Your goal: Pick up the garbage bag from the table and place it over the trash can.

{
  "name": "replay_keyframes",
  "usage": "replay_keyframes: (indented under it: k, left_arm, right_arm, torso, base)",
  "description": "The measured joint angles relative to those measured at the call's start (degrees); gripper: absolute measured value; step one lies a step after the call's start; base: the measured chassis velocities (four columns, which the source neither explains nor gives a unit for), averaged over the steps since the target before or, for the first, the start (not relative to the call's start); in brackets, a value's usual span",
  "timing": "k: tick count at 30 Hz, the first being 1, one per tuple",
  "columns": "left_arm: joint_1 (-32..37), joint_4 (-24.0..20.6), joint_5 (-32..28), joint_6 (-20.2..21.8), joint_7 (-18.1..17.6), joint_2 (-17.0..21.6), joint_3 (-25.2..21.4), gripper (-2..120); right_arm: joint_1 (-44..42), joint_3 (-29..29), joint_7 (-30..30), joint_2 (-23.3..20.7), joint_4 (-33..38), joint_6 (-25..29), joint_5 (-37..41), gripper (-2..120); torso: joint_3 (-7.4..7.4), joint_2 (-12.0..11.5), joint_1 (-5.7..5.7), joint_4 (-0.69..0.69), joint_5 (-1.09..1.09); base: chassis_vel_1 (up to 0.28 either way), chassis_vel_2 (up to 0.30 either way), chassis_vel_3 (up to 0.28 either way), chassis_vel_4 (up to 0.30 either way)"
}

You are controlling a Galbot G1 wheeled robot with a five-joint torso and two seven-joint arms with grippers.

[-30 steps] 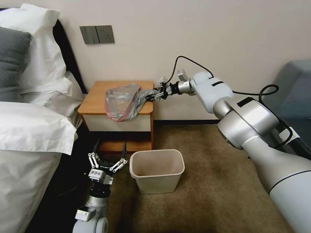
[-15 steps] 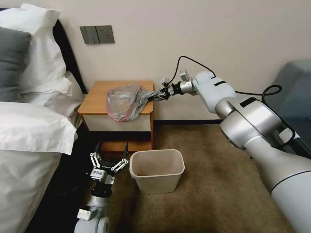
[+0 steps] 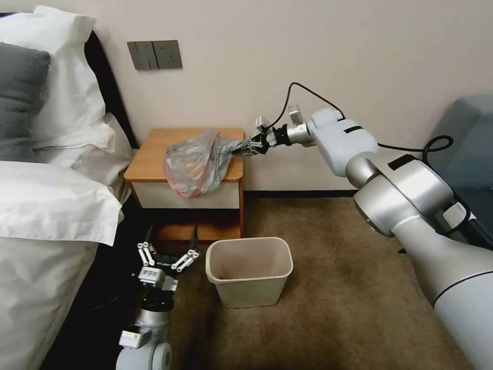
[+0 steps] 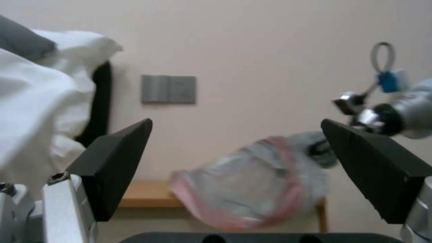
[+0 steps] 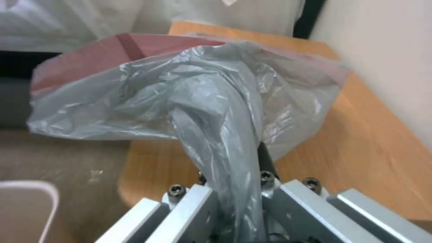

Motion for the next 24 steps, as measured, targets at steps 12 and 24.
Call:
replay_keyframes:
  k: [12, 24]
  left_arm:
    - [-0.6, -1.6, -3.2, 2.5, -1.2, 0.4, -2.1, 93]
    - [0.1, -1.4, -2.3, 2.1, -1.1, 0.1, -2.0, 93]
  right_arm:
    - [0.1, -0.3, 0.0, -7.8, 5.9, 4.9, 4.8, 0]
    - [-11.9, -13.6, 32.9, -21.0, 44.3, -1.1, 21.9, 0]
  torso:
    - [0.00, 0.0, 0.00, -0.03, 0.01]
    - [-0.01, 0.0, 0.00, 0.02, -0.01]
  base:
    - [0.000, 0.000, 0.000, 0.000]
    - [0.000, 0.000, 0.000, 0.000]
